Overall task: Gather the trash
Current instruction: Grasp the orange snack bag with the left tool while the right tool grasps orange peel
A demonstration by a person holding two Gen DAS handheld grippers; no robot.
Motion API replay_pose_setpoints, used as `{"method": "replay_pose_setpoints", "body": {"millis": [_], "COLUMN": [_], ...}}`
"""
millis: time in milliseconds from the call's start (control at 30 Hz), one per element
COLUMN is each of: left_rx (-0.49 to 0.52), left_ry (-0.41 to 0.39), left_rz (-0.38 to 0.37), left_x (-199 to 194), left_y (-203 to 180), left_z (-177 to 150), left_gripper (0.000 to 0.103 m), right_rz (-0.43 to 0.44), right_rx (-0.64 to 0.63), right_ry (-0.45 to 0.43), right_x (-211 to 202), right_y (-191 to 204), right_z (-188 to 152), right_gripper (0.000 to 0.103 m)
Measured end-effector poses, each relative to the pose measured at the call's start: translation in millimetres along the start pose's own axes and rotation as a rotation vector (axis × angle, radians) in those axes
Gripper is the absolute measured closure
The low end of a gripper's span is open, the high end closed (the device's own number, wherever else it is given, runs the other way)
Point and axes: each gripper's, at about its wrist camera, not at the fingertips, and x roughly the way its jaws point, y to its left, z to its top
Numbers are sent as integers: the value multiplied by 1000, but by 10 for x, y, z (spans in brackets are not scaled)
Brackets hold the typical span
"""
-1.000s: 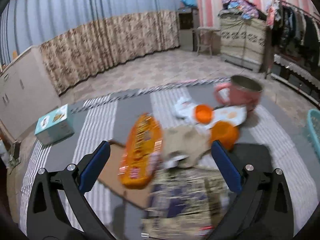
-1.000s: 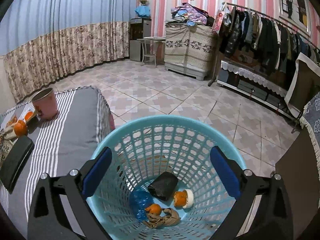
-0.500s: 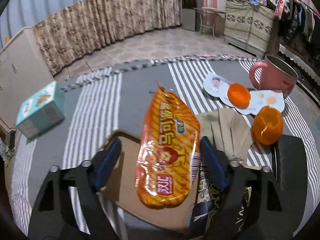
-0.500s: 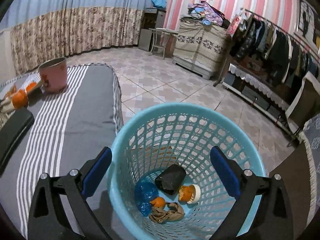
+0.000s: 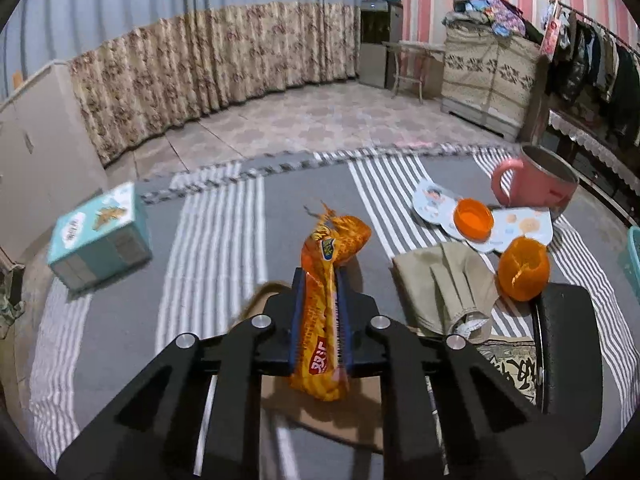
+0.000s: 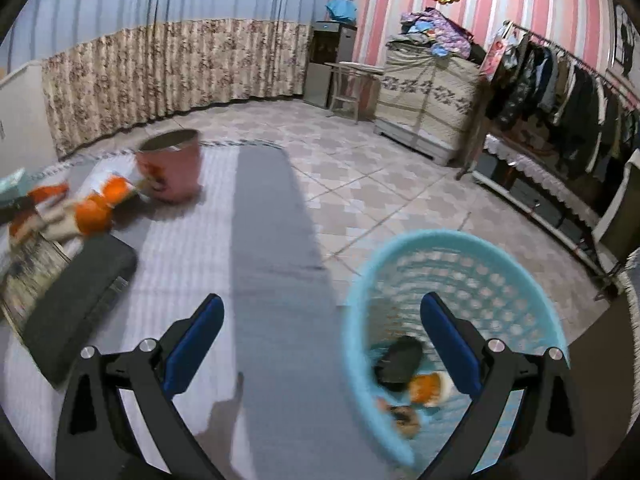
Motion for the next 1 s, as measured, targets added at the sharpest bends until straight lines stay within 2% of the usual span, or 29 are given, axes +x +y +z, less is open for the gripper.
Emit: {"method": "replay_pose_setpoints", "body": {"millis": [167, 400, 533, 733, 833, 900, 967, 1000], "left_rx": [-11, -43, -40, -85, -99, -95, -95, -94], "left_ry": [-54, -79, -83, -63, -62, -63, -60, -60], "left_rz": [18, -9, 12, 13, 1, 1, -3, -4], "left_x": [-156, -223, -206, -138, -124, -119, -120, -120], "left_y": [129, 274, 314, 439, 464, 455, 460, 455], "left_z": [51, 75, 82, 86, 78, 72, 69, 67], "left_gripper": [91, 91, 91, 91, 91, 91, 91, 91], "right_rz": [68, 161, 156, 148, 154, 169, 200, 224], "right_rx": [-9, -64, -95, -137, -145, -145, -151, -153], "right_ry": [-6, 11, 53, 84, 125, 139, 148, 150], "right_x": [75, 247, 380, 499, 602, 646, 665, 649], "right_y": [576, 1397, 1723, 1994, 2084, 2065, 2070, 2076], "right_z": [209, 384, 428, 429, 453, 491, 506, 510], "right_gripper": [6, 7, 7, 9, 28, 36, 55, 60]}}
